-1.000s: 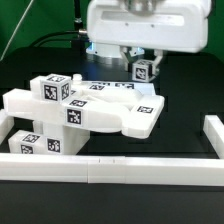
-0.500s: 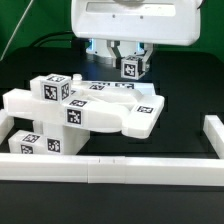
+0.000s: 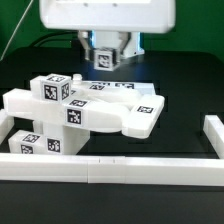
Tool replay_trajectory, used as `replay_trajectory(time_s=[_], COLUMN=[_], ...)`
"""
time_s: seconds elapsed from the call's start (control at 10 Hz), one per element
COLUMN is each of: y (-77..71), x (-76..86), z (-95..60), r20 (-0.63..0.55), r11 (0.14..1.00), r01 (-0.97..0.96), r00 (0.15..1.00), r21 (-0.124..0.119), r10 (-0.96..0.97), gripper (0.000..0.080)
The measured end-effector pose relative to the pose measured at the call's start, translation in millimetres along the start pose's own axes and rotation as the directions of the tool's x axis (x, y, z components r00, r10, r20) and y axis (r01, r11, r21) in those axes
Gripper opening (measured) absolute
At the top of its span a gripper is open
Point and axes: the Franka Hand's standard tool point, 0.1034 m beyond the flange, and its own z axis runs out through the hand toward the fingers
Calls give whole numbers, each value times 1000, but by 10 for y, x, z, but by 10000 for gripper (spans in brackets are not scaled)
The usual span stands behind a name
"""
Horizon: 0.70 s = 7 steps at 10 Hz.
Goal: Assemble chair
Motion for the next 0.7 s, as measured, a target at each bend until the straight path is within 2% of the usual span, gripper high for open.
replay_trajectory(time_s=[0.4,0.7], y=[10,223], x=[1,163], z=[39,72], r20=[-5,-37], r11=[1000,993], r01=[21,112], r00=[1000,993], r21=[-7,-33], r10=[-21,-113], gripper=[285,285])
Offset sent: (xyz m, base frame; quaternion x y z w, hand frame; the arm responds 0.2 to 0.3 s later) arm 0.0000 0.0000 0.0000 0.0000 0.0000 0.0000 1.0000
